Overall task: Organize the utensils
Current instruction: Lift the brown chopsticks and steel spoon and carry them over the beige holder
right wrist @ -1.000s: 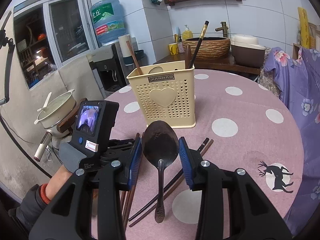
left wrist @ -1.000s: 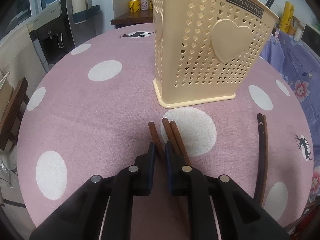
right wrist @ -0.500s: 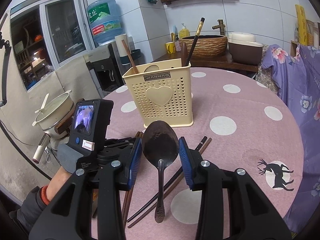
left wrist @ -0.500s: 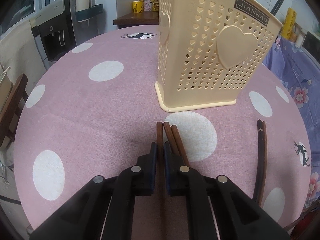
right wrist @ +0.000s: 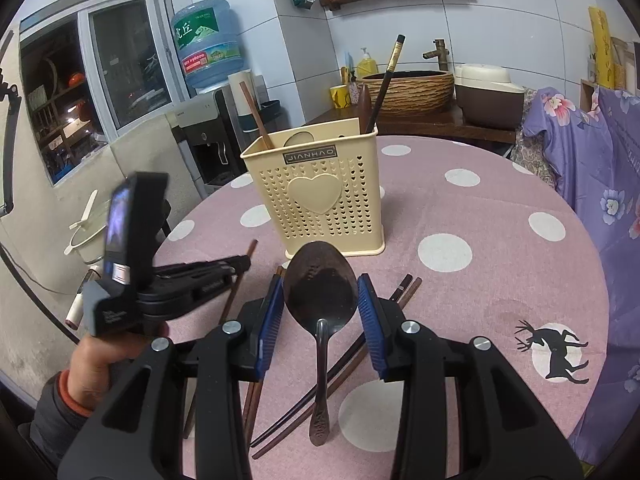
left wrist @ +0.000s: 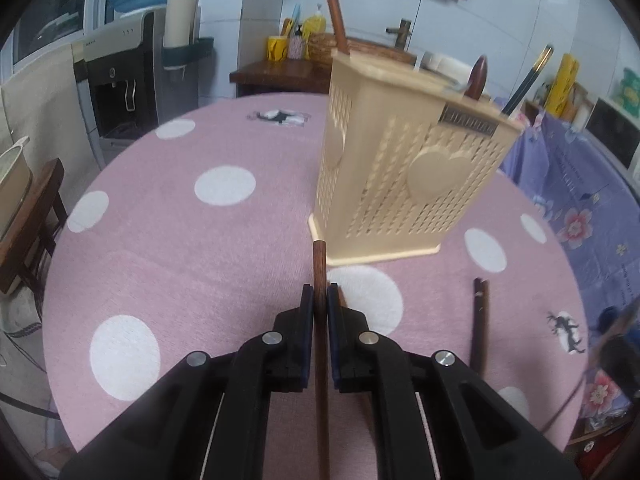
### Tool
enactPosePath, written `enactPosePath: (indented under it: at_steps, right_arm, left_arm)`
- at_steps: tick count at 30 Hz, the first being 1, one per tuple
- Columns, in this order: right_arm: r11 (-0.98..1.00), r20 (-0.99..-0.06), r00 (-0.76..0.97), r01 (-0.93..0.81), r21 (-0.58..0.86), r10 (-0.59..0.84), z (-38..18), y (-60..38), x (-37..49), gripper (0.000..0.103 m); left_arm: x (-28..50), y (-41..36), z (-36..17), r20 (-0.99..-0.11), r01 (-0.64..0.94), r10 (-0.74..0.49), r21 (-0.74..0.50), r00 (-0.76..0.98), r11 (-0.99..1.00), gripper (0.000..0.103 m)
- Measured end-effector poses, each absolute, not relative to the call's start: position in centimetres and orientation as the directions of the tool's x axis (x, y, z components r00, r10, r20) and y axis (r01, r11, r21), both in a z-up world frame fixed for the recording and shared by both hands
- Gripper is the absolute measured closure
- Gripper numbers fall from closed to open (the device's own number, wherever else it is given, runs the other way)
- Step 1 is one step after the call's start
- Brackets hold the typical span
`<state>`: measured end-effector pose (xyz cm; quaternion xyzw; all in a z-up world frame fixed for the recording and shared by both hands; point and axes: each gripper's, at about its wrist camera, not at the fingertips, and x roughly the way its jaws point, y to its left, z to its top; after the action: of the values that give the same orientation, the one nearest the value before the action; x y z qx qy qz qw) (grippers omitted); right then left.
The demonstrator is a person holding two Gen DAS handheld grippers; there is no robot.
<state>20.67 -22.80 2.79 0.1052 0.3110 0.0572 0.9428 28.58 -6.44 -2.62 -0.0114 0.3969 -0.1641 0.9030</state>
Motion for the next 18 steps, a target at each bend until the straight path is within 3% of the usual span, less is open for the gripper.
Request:
enactPosePath:
  at_steps: [9, 18]
  right_arm:
    - [0.971, -0.557, 0.813, -0.043, 0.236, 0.171, 3.4, -22.8, 20.4, 0.065]
    - [0.960, -0.526, 0.825, -0.069, 0.270, 0.207, 4.5, -23.4, 20.5, 0.065]
  left_arm:
    - [26.5, -4.8, 3.0, -0.588, 0.310, -0.364, -0.196, 0.723, 0.930, 0.095]
    - [25.2, -3.4, 5.8, -0.521, 0.340, -0.403, -0.217, 0.752, 0.915, 0.095]
